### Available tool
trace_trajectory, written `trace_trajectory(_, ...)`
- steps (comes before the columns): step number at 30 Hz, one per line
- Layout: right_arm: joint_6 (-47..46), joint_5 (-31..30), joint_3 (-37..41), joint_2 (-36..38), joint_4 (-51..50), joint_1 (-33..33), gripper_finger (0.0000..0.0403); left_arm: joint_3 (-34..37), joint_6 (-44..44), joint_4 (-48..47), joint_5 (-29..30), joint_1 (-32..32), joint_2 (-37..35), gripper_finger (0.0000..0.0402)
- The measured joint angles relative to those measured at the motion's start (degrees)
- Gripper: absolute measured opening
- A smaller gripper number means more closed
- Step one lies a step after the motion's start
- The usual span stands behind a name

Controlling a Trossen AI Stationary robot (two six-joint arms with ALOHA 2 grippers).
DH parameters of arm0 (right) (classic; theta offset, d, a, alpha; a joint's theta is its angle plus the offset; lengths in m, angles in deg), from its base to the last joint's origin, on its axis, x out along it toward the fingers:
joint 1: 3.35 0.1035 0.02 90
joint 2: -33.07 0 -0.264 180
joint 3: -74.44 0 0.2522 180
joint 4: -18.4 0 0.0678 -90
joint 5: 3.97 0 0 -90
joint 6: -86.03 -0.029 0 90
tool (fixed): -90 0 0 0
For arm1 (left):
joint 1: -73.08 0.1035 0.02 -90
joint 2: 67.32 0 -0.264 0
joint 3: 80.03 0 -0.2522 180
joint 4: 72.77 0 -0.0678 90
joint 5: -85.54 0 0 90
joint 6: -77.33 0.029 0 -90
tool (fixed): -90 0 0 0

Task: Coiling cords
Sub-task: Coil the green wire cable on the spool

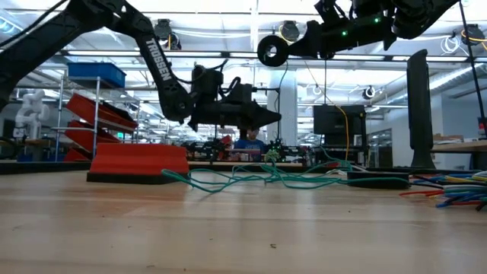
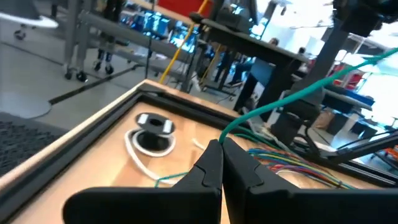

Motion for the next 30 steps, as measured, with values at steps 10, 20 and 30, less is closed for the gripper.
trace_trajectory(10, 0.0, -0.1, 0.0, 0.0, -4.7, -2.6, 0.0, 0.0, 8.5, -16.7, 0.4, 3.1, -8.4, 0.0)
trace_trajectory(20, 1.4, 0.1, -2.1, 0.0, -11.5, -2.7, 0.0, 0.0, 12.1, -31.1, 5.7, 6.7, -16.7, 0.0)
trace_trajectory(30, 3.5, 0.1, -3.2, 0.0, -17.2, -2.7, 0.0, 0.0, 12.3, -36.1, 9.8, 7.5, -22.7, 0.0)
